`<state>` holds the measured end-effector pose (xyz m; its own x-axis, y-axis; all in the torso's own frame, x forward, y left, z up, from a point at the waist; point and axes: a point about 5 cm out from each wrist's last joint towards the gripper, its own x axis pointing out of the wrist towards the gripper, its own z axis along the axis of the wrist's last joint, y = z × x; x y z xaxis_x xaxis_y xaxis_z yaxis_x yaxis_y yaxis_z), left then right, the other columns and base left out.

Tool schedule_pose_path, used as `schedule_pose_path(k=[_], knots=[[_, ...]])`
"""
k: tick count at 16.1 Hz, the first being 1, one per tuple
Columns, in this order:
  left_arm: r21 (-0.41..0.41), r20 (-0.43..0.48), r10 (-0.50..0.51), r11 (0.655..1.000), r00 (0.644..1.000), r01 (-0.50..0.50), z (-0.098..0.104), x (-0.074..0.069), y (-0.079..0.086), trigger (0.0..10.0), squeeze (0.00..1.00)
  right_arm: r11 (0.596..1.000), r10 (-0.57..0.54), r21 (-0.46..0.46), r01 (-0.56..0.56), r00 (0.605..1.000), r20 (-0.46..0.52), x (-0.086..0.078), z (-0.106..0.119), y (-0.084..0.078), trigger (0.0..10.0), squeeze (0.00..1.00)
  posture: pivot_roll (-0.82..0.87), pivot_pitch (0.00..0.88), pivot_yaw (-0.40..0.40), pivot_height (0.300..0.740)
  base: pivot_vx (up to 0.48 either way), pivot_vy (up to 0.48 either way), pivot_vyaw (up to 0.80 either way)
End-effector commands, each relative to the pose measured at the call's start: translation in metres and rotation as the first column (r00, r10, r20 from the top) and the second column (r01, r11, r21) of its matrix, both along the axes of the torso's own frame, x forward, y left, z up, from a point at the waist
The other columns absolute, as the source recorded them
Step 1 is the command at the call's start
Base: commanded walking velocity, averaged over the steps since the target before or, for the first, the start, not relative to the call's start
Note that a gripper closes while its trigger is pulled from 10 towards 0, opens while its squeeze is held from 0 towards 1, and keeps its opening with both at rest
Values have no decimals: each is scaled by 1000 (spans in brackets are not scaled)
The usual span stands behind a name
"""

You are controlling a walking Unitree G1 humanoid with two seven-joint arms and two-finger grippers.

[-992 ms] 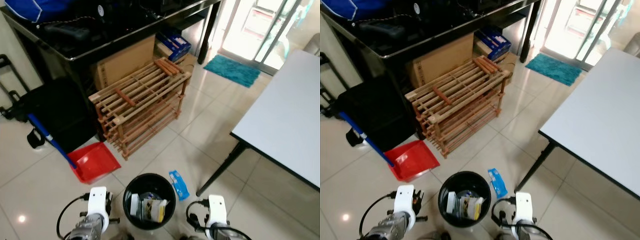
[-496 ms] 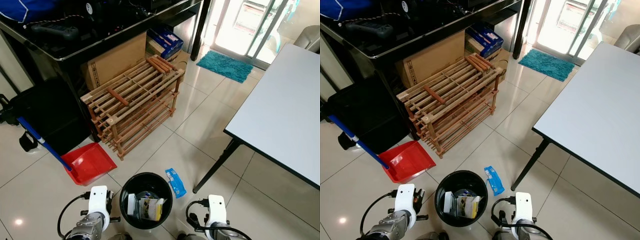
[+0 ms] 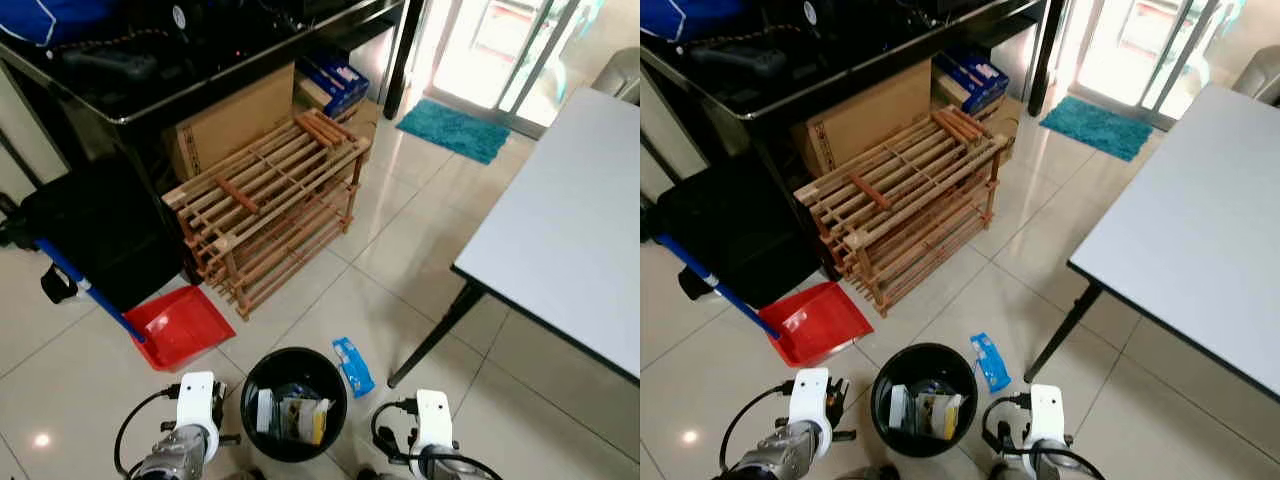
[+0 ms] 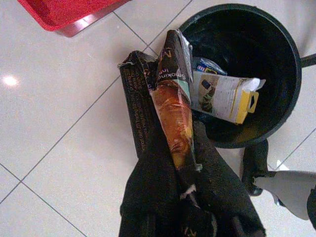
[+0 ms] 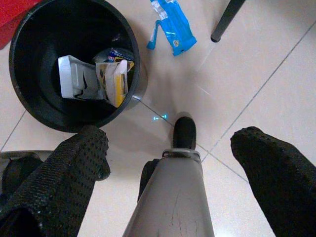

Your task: Picking trash to rubbish bin

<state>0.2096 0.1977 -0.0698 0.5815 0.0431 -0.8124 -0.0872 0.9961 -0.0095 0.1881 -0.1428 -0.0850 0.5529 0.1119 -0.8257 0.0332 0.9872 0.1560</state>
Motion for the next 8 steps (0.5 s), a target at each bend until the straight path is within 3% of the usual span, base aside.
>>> schedule_pose_path(k=[1, 5, 8], knots=[[3, -30, 0, 1000, 1000, 0, -4, -7, 1, 10000, 0, 1000, -9, 2, 9, 1000, -20, -7, -3, -2, 10000, 0, -3, 139, -25, 740, 285, 0, 0], [3, -31, 1, 1000, 1000, -1, -4, -7, 1, 10000, 0, 1000, -7, 3, 8, 1000, -23, -8, -4, -2, 10000, 0, -2, 141, -25, 740, 275, 0, 0], [4, -23, 10, 1000, 1000, -10, -4, -7, 1, 10000, 0, 1000, -6, 3, 6, 1000, -25, -8, -4, -1, 10000, 0, -2, 140, -24, 740, 0, 0, 0]])
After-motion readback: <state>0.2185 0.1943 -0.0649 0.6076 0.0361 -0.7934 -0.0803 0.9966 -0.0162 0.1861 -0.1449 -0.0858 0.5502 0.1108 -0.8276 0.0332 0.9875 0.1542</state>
